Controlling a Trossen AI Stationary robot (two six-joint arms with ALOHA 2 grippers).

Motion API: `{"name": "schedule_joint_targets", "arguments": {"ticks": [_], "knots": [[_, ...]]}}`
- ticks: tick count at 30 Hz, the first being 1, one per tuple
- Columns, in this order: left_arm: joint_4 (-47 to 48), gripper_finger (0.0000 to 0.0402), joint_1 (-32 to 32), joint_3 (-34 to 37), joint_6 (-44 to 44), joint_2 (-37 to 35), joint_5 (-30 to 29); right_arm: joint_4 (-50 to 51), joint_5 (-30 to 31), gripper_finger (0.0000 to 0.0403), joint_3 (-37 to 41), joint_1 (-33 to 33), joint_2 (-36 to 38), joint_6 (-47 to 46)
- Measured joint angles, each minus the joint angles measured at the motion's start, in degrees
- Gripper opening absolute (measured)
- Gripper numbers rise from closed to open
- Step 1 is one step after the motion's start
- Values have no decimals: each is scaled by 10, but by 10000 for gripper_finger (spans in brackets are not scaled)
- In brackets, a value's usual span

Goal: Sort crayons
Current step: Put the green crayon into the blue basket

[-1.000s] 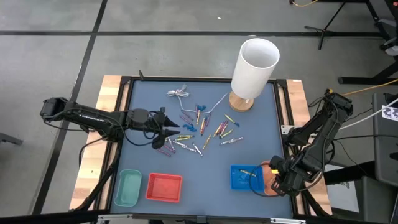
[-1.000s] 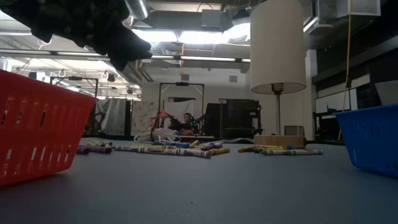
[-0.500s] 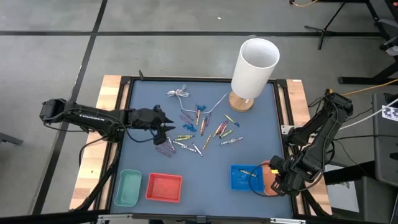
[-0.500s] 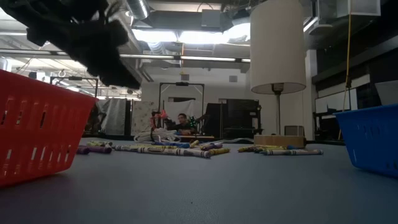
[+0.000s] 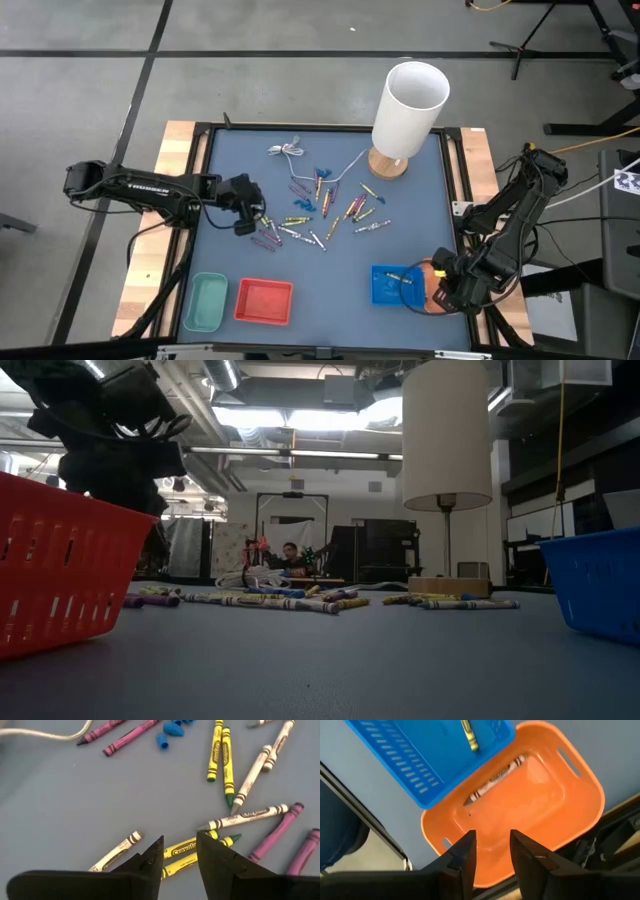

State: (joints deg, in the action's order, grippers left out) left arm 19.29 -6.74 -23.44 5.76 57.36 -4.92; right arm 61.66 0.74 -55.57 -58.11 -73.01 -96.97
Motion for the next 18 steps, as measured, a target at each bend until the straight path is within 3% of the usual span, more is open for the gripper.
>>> {"name": "schedule_joint_targets", "arguments": {"ticks": [8,18], "knots": [[3,94,0,0,-91,12,0,-1,52,115,0,0,0,0],[2,94,0,0,-143,89,1,-2,74,115,0,0,0,0]]}}
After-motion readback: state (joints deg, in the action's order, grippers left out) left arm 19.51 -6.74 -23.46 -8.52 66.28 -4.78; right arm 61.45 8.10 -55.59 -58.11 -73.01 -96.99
